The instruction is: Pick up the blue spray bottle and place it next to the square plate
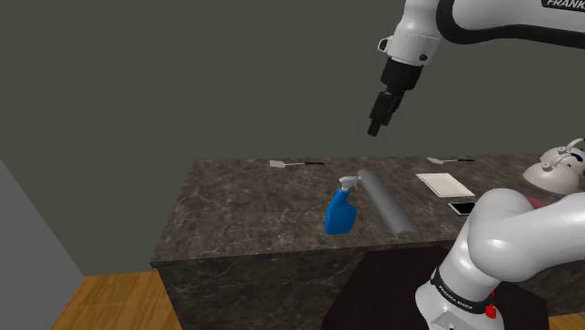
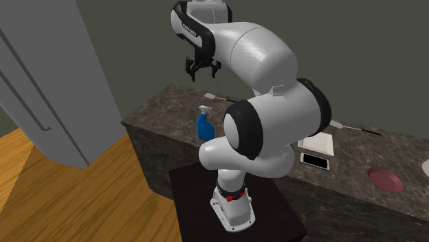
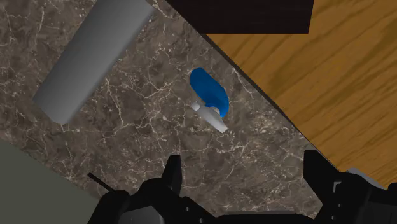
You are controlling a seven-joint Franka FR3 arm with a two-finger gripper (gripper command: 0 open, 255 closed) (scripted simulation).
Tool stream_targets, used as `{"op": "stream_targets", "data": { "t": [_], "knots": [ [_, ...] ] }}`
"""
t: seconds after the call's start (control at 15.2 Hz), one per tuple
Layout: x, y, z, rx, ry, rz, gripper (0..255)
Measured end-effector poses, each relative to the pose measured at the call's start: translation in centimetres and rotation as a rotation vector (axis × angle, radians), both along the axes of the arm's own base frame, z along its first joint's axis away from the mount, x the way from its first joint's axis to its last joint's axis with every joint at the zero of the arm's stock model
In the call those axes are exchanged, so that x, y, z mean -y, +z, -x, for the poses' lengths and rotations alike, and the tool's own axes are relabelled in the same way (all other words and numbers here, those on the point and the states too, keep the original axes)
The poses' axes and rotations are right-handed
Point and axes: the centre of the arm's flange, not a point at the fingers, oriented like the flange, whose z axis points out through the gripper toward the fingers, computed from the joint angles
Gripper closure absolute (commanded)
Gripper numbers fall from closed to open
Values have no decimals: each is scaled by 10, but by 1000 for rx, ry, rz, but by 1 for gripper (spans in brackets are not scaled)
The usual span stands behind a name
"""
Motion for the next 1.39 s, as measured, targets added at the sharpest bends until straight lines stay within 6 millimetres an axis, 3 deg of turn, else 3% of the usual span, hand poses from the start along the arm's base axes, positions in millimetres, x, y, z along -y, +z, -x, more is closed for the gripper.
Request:
{"op": "stream_targets", "data": {
  "t": [0.13,0.4,0.73,1.39],
  "knots": [
    [2,-6,1,5,16,-3,0],
    [22,-50,12,43,135,-22,0],
    [42,-118,23,98,309,-50,0],
    [85,-254,12,209,656,-106,0]
  ]
}}
